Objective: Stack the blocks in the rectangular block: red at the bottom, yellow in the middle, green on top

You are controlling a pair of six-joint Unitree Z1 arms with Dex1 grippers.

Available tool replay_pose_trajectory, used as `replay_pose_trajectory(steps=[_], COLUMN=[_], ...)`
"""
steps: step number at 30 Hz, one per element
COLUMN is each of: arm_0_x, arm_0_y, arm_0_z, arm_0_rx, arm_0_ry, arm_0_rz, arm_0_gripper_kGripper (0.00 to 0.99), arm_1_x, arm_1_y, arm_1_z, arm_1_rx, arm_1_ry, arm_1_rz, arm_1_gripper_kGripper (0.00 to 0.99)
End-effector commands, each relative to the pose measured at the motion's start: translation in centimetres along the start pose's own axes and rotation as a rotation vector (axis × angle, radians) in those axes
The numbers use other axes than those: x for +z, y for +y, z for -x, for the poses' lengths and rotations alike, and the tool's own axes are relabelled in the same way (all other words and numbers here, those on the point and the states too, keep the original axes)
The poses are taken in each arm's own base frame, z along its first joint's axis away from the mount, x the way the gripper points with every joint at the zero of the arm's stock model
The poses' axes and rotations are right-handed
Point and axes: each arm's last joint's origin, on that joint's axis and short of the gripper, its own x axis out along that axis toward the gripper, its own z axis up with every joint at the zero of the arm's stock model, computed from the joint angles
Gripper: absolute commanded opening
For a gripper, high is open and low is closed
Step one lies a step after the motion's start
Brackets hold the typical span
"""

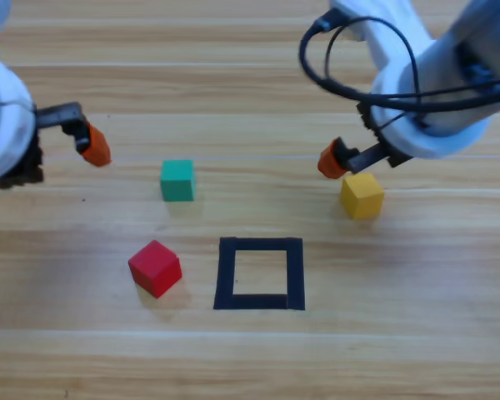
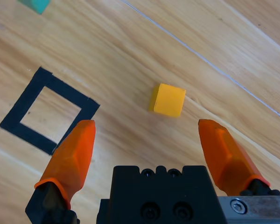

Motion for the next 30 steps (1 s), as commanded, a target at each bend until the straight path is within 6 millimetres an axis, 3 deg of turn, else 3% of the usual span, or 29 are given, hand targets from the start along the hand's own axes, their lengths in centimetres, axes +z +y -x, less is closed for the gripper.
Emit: replay_pose_trajectory(steps=[1, 8, 18, 24, 30], arm_0_x=[0.0, 1.4, 1.0, 0.4, -0.3], arm_0_y=[-2.9, -6.8, -6.9, -7.0, -7.4], arm_0_z=[-3.4, -5.5, -7.3, -10.0, -11.9], arm_0_rx=[0.165, 0.248, 0.294, 0.356, 0.390], arm_0_ry=[0.097, 0.187, 0.298, 0.372, 0.423], arm_0_rz=[0.094, 0.190, 0.327, 0.344, 0.338], arm_0_gripper_kGripper=[0.990, 0.989, 0.990, 0.980, 0.948], arm_1_x=[-0.5, 0.3, 0.4, 0.4, 0.5], arm_1_y=[1.9, 0.2, -1.1, -3.5, -4.1], arm_1_z=[-6.0, -9.2, -10.8, -12.2, -12.8], arm_1_rx=[-0.105, -0.124, -0.140, -0.068, -0.076], arm_1_ry=[0.101, 0.151, 0.200, 0.247, 0.261], arm_1_rz=[-0.001, -0.117, -0.174, -0.253, -0.272], arm_1_gripper_kGripper=[0.973, 0.974, 0.974, 0.974, 0.973])
